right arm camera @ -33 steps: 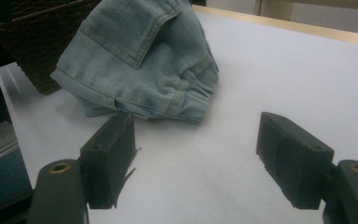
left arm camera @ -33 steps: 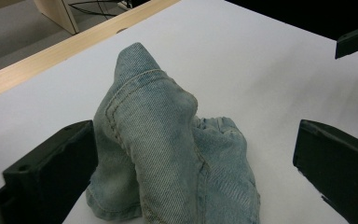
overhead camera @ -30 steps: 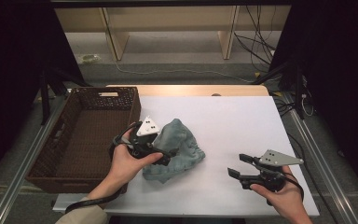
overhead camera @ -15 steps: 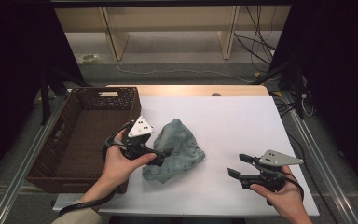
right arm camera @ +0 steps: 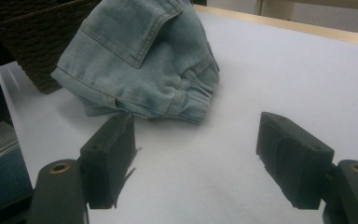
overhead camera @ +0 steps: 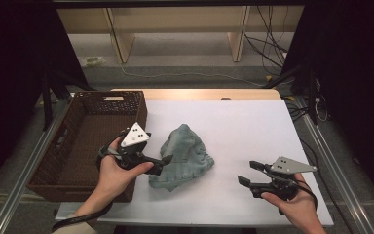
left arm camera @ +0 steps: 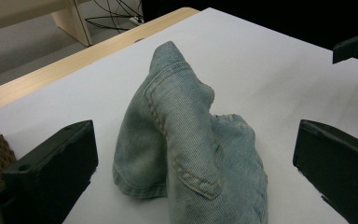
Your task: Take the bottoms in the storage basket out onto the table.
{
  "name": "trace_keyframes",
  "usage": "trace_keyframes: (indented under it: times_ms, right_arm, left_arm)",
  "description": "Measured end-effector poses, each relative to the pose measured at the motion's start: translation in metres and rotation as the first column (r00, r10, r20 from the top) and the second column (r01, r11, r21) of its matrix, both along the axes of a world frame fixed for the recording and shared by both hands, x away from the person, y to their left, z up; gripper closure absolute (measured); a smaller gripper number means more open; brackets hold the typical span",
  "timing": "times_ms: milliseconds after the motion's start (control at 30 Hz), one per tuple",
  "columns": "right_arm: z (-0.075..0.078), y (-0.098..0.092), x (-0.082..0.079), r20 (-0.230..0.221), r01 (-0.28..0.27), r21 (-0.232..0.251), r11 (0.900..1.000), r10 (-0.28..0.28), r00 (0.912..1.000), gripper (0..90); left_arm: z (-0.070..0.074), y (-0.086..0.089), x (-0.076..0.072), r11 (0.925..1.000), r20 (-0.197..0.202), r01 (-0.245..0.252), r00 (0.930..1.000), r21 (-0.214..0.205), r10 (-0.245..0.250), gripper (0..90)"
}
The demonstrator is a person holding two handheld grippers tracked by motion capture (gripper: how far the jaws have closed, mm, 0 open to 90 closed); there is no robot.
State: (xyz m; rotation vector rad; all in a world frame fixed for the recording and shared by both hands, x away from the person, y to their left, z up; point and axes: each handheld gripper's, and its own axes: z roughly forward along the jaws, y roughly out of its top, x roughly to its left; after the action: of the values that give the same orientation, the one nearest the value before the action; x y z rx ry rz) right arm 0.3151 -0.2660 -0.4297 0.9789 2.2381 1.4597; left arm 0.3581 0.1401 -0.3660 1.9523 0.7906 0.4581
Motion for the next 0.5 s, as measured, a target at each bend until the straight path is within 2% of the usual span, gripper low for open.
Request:
trace_keyframes:
  times_ms: [500]
  right_arm:
    - [0.0, 0.0, 0.0, -0.001, 0.003, 0.001, 1.0, -0.003, 1.0, 29.2]
  left_arm:
    - [-0.002, 0.024, -0.007, 0.9996, 0.014, -0.022, 0.9997, -0.016, 0.022, 0.0]
